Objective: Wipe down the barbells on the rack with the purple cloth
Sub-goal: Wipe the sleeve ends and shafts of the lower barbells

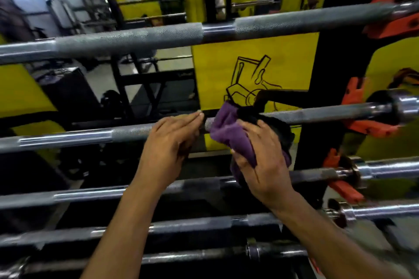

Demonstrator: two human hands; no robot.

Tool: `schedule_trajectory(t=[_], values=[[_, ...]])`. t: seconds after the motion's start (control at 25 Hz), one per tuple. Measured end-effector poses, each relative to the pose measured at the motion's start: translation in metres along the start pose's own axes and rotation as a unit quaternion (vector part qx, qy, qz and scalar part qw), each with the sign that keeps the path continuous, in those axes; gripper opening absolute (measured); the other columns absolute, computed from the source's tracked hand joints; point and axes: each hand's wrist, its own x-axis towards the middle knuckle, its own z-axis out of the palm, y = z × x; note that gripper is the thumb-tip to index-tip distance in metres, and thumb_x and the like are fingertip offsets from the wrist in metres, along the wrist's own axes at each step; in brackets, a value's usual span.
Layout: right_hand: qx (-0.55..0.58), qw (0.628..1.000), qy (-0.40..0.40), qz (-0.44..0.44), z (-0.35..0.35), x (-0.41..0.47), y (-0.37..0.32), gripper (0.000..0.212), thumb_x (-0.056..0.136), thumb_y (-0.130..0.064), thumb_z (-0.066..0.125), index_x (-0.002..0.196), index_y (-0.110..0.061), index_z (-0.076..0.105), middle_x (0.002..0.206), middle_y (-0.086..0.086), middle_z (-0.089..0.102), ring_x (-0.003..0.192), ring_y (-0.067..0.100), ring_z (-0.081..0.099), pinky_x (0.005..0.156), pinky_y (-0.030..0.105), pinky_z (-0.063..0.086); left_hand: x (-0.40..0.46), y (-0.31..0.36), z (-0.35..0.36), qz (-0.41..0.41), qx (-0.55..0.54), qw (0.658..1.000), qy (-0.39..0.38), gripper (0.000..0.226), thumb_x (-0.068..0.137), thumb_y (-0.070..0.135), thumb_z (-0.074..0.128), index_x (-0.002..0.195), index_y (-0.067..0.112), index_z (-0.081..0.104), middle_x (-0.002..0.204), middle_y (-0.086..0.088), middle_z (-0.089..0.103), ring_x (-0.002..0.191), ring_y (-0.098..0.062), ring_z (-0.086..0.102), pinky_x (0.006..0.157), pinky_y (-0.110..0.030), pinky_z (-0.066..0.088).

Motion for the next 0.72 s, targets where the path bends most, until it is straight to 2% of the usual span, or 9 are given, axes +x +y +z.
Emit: schedule_trajectory(t=[0.08, 0.12, 0.2, 0.24, 0.28, 0.36, 0.48, 0.6, 0.72], values=[[0.103, 0.986, -0.006, 0.13, -0.002, -0.031, -0.008, 0.046, 0.104, -0.051, 0.043, 0.121, -0.015, 0.065, 0.118, -0.004, 0.071, 0.116, 0.017, 0.061, 0.104, 0.031, 0.045, -0.003, 0.009, 0.003, -0.024, 0.014, 0.999, 0.025, 0.04, 0.1, 0.023, 0.049, 0.139, 0.021, 0.058, 0.145, 0.01, 0.055, 0.127, -0.013, 0.056, 0.106, -0.044, 0.041], [0.198, 0.944, 0.02, 0.262, -0.004, -0.035, -0.011, 0.036, 0.102, -0.054, 0.046, 0.111, -0.026, 0.066, 0.108, -0.01, 0.073, 0.104, 0.012, 0.065, 0.092, 0.027, 0.051, -0.004, 0.013, 0.004, -0.033, 0.024, 0.999, 0.034, 0.039, 0.101, 0.024, 0.048, 0.139, 0.021, 0.058, 0.145, 0.01, 0.054, 0.128, -0.012, 0.055, 0.108, -0.042, 0.039], [0.399, 0.75, 0.119, 0.514, -0.004, -0.018, -0.01, 0.028, 0.1, -0.049, 0.051, 0.1, -0.025, 0.066, 0.098, -0.003, 0.076, 0.091, 0.015, 0.069, 0.077, 0.029, 0.055, -0.005, 0.019, 0.006, -0.046, 0.042, 0.997, 0.042, 0.039, 0.102, 0.025, 0.047, 0.14, 0.022, 0.058, 0.144, 0.012, 0.054, 0.131, -0.008, 0.052, 0.112, -0.037, 0.035], [0.457, 0.649, 0.148, 0.589, -0.003, -0.007, -0.007, 0.026, 0.101, -0.044, 0.054, 0.101, -0.022, 0.066, 0.095, 0.001, 0.077, 0.088, 0.018, 0.07, 0.073, 0.03, 0.056, -0.004, 0.021, 0.008, -0.055, 0.041, 0.997, 0.044, 0.039, 0.102, 0.025, 0.047, 0.14, 0.022, 0.058, 0.144, 0.013, 0.054, 0.131, -0.007, 0.051, 0.113, -0.034, 0.033], [0.493, 0.573, 0.154, 0.637, -0.005, 0.007, -0.006, 0.024, 0.102, -0.04, 0.055, 0.105, -0.019, 0.067, 0.091, 0.003, 0.078, 0.086, 0.02, 0.07, 0.068, 0.031, 0.055, -0.003, 0.023, 0.009, -0.067, 0.039, 0.996, 0.046, 0.039, 0.102, 0.026, 0.047, 0.139, 0.021, 0.058, 0.143, 0.013, 0.054, 0.132, -0.006, 0.051, 0.113, -0.033, 0.032], [0.534, 0.484, 0.127, 0.681, -0.012, 0.03, -0.008, 0.028, 0.102, -0.038, 0.053, 0.111, -0.016, 0.067, 0.096, 0.007, 0.077, 0.087, 0.024, 0.07, 0.063, 0.031, 0.052, -0.002, 0.027, 0.009, -0.086, 0.035, 0.994, 0.052, 0.039, 0.102, 0.026, 0.046, 0.138, 0.019, 0.059, 0.142, 0.01, 0.057, 0.13, -0.006, 0.052, 0.112, -0.036, 0.034], [0.571, 0.461, 0.033, 0.679, -0.03, 0.041, -0.021, 0.028, 0.102, -0.04, 0.049, 0.101, -0.017, 0.066, 0.095, 0.01, 0.073, 0.101, 0.036, 0.067, 0.065, 0.034, 0.05, -0.001, 0.028, 0.006, -0.087, 0.028, 0.995, 0.04, 0.04, 0.101, 0.023, 0.046, 0.138, 0.016, 0.059, 0.142, 0.006, 0.057, 0.131, -0.006, 0.051, 0.111, -0.04, 0.037], [0.586, 0.423, 0.03, 0.691, -0.054, 0.038, -0.034, 0.028, 0.099, -0.048, 0.055, 0.098, -0.021, 0.065, 0.091, 0.008, 0.074, 0.085, 0.03, 0.067, 0.062, 0.033, 0.047, 0.0, 0.024, 0.001, -0.089, 0.047, 0.995, -0.005, 0.043, 0.102, 0.023, 0.042, 0.143, 0.017, 0.053, 0.148, 0.006, 0.051, 0.137, -0.006, 0.045, 0.116, -0.036, 0.031], [0.56, 0.486, 0.022, 0.671, -0.067, 0.029, -0.041, 0.03, 0.094, -0.053, 0.059, 0.097, -0.024, 0.065, 0.084, -0.002, 0.076, 0.082, 0.022, 0.068, 0.065, 0.032, 0.051, 0.002, 0.03, -0.007, -0.113, 0.027, 0.992, -0.047, 0.043, 0.104, 0.024, 0.043, 0.146, 0.018, 0.05, 0.152, 0.007, 0.046, 0.142, -0.005, 0.038, 0.119, -0.026, 0.021]])
